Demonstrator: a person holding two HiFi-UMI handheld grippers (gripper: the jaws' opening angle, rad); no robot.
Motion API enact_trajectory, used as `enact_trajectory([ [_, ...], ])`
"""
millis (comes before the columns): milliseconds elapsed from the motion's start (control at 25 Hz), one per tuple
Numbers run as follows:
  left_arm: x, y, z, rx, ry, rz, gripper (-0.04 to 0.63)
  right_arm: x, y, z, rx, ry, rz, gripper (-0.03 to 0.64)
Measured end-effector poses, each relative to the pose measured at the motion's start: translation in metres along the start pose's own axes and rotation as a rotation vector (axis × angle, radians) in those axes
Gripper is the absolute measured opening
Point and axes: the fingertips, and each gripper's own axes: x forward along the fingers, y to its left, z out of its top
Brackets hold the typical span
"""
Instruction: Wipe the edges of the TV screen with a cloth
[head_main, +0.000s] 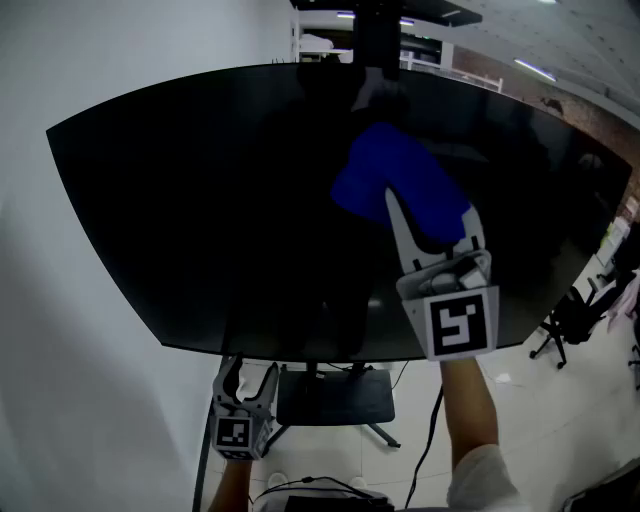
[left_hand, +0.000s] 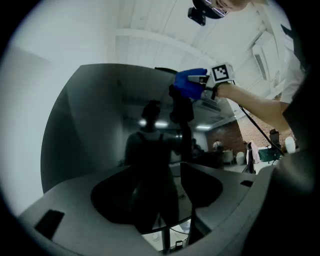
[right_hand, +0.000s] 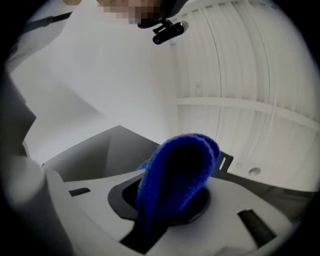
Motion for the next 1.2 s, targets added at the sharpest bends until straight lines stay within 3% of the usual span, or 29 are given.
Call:
enact_trajectory([
  [200, -0.008, 0.004, 0.000, 0.006, 0.008, -0.003, 0.272, 0.056, -0.046, 0.065, -0.054, -0.122, -0.064, 0.081],
  [320, -0.007, 0.000, 0.007, 0.031, -0.009, -0.022, 0.272, 0.089, -0.065, 0.091, -0.141, -0.122, -0.094, 0.082],
  [440, -0.005, -0.012, 0.019, 0.020, -0.031, -0.043, 0.272, 0.122, -0.072, 0.103, -0.197, -0.101, -0.059, 0.086],
  [680, 0.001, -0.044, 0.014, 0.057, -0.031, -0.151, 0.272, 0.128, -0.078, 0.090, -0.315, 0.014, -0.019, 0.097],
  [760, 0.006, -0.058, 0.020, 0.027, -0.033, -0.191, 0.272, 0.121, -0.086, 0.084, -0.325, 0.036, -0.026, 0.096],
  [1200, 0.032, -0.201, 0.046, -0.067, -0.076, -0.540, 0.272, 0.036, -0.176, 0.026, -0.226, 0.162, -0.104, 0.098],
])
